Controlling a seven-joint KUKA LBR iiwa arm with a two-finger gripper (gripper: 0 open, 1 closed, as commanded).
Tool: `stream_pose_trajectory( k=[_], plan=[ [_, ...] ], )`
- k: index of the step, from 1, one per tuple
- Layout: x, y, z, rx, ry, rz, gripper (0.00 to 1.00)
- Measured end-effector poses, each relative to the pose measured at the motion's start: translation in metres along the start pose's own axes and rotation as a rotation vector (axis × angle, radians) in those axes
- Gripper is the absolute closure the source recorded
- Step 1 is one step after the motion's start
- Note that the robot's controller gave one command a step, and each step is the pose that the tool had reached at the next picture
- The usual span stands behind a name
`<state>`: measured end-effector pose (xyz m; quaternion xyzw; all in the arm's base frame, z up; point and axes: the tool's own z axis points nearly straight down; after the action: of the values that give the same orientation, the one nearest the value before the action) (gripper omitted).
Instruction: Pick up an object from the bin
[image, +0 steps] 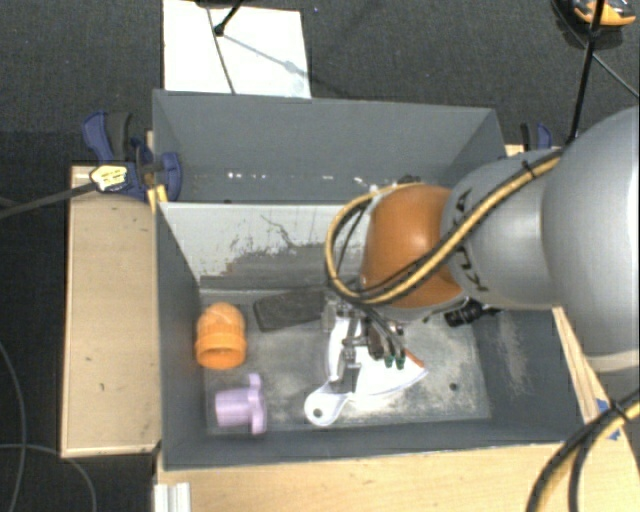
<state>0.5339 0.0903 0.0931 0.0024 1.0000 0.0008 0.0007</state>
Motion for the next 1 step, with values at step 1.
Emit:
stream_pose_trajectory(
  k=[1],
  plan=[
    [-0.0082, 0.0215, -0.0419, 0.002, 0.004, -0.041, 0.0]
  ],
)
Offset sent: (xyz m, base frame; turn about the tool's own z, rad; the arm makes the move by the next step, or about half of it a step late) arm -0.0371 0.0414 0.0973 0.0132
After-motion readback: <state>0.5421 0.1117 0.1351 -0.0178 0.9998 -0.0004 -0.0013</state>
